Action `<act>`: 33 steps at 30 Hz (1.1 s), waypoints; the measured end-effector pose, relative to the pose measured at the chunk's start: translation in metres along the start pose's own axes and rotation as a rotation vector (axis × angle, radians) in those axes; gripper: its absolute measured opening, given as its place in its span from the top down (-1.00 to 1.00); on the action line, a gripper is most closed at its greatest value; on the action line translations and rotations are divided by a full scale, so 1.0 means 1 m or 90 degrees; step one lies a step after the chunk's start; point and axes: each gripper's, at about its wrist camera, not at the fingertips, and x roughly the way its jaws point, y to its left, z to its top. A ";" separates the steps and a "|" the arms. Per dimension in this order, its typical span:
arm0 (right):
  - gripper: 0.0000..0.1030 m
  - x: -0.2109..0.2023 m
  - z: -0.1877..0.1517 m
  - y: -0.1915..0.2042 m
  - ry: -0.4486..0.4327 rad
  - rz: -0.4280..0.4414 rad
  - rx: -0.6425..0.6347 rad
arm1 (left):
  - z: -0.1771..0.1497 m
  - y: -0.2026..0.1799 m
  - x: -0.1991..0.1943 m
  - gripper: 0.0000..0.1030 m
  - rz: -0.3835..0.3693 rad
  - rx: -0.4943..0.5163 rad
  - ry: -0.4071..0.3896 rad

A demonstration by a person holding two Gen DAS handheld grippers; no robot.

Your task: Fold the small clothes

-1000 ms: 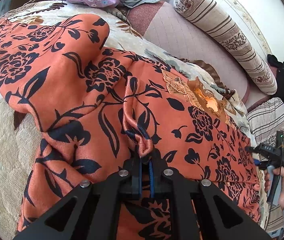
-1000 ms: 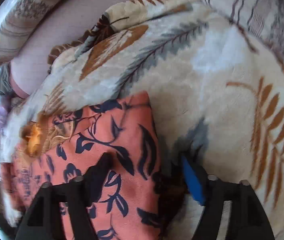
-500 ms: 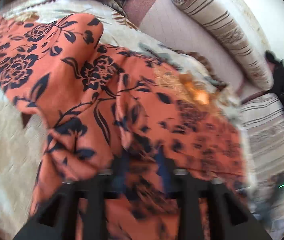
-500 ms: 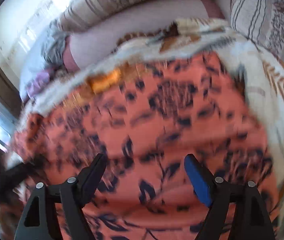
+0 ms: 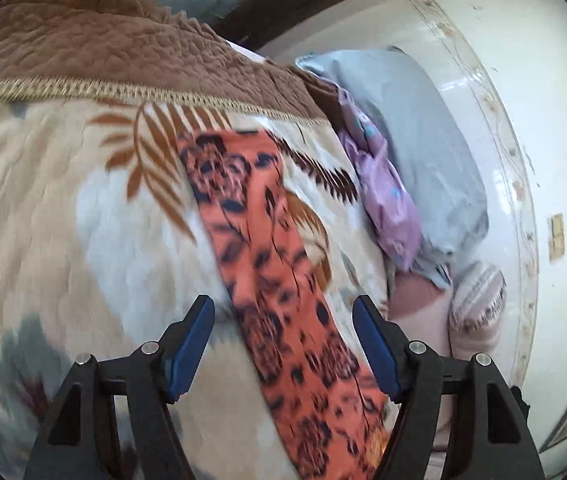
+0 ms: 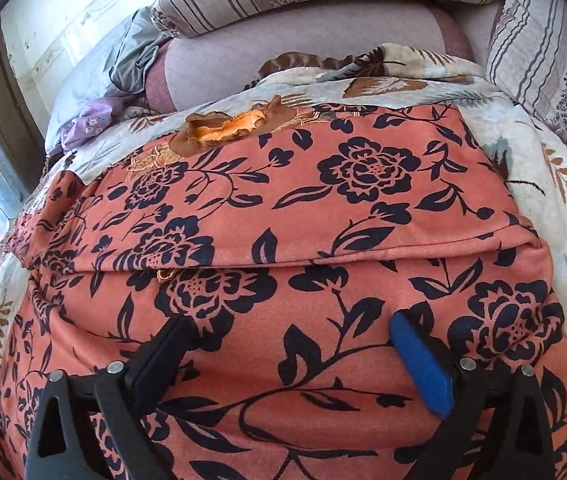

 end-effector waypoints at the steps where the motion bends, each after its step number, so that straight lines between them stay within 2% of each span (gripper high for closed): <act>1: -0.98 0.001 0.000 0.000 -0.001 0.005 0.003 | 0.006 -0.001 0.009 -0.39 0.001 0.005 -0.002; 6: -0.99 0.001 -0.001 -0.001 -0.001 0.010 0.007 | 0.030 0.016 0.044 -0.38 0.047 -0.025 -0.008; 10: -0.99 0.002 -0.001 -0.003 -0.006 0.021 0.015 | 0.032 0.015 0.052 -0.33 0.067 0.009 -0.032; 12: -0.99 0.002 -0.002 -0.004 -0.008 0.025 0.018 | 0.037 0.016 0.058 0.16 0.109 0.007 -0.033; 13: -0.99 0.001 -0.002 -0.004 -0.009 0.027 0.020 | 0.040 0.018 0.063 0.78 0.141 0.004 -0.023; 16: -0.99 0.001 -0.002 -0.006 -0.011 0.035 0.026 | 0.046 0.015 0.065 0.86 0.173 0.019 -0.004; 18: -0.99 0.001 -0.002 -0.007 -0.013 0.040 0.030 | 0.039 -0.010 0.054 0.87 0.210 0.088 -0.022; 20: -0.99 0.000 -0.002 -0.009 -0.016 0.046 0.035 | 0.020 -0.055 0.039 0.88 0.215 0.202 -0.056; 22: -0.99 -0.001 -0.002 -0.010 -0.018 0.052 0.040 | -0.010 -0.107 0.021 0.88 0.193 0.313 -0.088; 24: -0.99 -0.001 -0.002 -0.011 -0.021 0.057 0.044 | -0.055 -0.164 0.001 0.88 0.141 0.430 -0.116; 26: -0.99 -0.002 -0.002 -0.013 -0.023 0.063 0.050 | -0.117 -0.218 -0.019 0.88 0.069 0.542 -0.119; 29: -0.99 -0.003 -0.002 -0.014 -0.025 0.070 0.056 | -0.218 -0.275 -0.032 0.88 -0.030 0.667 -0.083; 33: -0.99 -0.005 -0.003 -0.017 -0.030 0.084 0.068 | -0.346 -0.310 -0.028 0.88 -0.126 0.761 0.007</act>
